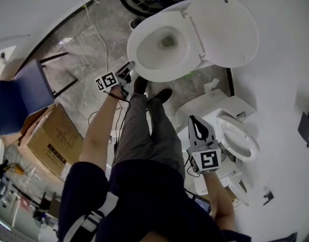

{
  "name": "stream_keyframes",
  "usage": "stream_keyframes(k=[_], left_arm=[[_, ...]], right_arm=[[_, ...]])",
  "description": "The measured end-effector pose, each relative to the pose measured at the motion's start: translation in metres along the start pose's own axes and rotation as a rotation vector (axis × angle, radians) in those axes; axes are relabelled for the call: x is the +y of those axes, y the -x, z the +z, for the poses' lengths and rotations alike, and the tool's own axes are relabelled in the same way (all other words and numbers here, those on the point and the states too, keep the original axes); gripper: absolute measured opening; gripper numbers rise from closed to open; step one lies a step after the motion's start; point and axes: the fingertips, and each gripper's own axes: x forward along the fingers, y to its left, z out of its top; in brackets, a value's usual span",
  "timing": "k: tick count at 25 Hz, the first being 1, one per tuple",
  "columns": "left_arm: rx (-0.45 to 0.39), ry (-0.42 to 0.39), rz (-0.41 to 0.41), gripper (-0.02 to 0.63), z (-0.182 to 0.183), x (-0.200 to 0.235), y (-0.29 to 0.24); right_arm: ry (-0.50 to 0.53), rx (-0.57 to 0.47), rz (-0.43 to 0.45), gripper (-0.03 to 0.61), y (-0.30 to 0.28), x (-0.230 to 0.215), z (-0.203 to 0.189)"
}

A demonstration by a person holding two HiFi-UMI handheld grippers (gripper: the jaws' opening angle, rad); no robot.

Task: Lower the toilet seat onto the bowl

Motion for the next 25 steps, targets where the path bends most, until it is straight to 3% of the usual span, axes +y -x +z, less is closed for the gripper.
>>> stream_keyframes(k=[25], left_arm=[[0.031, 0.006, 0.037, 0.132, 0.000, 0.052, -0.016]], right_arm=[[-0.009, 0.029, 0.054, 0.018, -0.044, 0.017, -0.019]])
